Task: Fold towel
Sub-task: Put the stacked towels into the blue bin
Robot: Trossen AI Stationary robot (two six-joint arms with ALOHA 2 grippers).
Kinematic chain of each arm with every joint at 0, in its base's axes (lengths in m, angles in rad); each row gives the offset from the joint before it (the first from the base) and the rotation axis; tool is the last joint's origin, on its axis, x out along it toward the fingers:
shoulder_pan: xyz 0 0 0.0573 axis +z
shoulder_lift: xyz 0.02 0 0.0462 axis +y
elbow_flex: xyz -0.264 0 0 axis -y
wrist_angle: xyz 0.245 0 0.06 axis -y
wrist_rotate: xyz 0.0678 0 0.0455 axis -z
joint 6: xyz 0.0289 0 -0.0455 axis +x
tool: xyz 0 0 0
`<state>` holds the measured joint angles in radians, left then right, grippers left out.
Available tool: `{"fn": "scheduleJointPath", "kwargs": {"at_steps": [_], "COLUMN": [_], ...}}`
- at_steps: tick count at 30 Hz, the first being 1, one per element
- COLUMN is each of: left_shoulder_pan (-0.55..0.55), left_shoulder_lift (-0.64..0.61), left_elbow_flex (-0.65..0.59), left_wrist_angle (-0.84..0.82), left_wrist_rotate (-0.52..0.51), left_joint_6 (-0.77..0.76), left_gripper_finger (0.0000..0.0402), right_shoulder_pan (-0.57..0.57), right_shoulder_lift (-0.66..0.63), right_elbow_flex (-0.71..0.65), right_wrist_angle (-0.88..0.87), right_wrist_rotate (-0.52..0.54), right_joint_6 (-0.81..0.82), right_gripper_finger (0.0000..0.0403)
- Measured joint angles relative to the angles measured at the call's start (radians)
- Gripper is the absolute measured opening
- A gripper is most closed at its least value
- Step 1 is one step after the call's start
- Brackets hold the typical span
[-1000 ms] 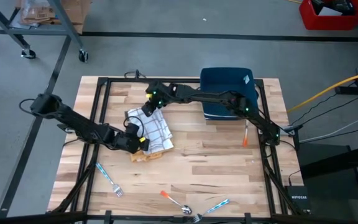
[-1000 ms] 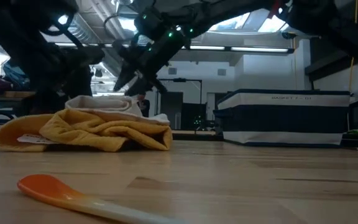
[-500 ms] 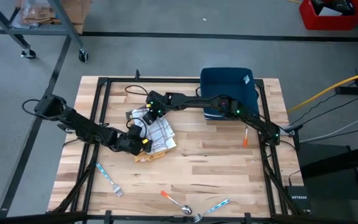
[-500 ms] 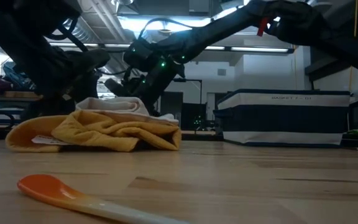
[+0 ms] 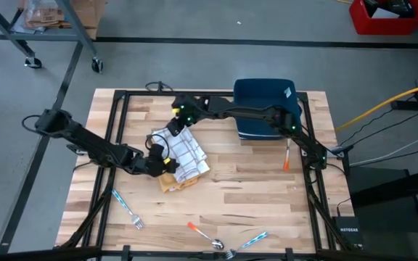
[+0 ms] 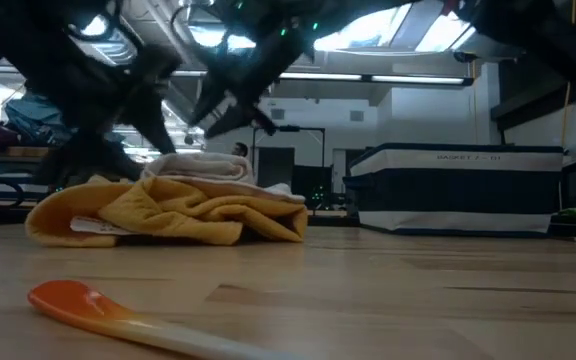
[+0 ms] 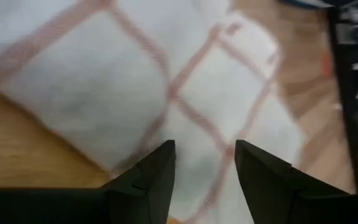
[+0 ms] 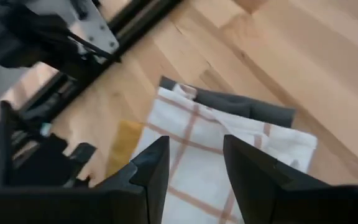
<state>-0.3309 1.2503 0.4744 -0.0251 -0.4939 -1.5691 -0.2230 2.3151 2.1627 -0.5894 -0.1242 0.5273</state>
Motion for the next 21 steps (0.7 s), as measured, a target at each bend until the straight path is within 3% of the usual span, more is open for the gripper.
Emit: {"fn": "scheduleJointPath", "kwargs": {"at_steps": [10,21], "left_shoulder_pan": [-0.004,0.007], "left_shoulder_lift": [-0.081,-0.078], "left_elbow_flex": [0.001,0.003], "left_wrist_angle": [0.002,-0.001], "left_wrist_rotate": [-0.021,-0.017], "left_joint_6": [0.16,0.1], "left_gripper_finger": [0.0159,0.0159], "right_shoulder_pan": [0.0,0.0], "right_shoulder_lift": [-0.155,-0.185], "right_elbow_flex": [0.0,0.0], "right_wrist_angle": [-0.106,-0.386], "right_wrist_rotate": [0.0,0.001], "right_joint_6": [0.039,0.048], "right_gripper_finger": [0.0156,0.0156]}}
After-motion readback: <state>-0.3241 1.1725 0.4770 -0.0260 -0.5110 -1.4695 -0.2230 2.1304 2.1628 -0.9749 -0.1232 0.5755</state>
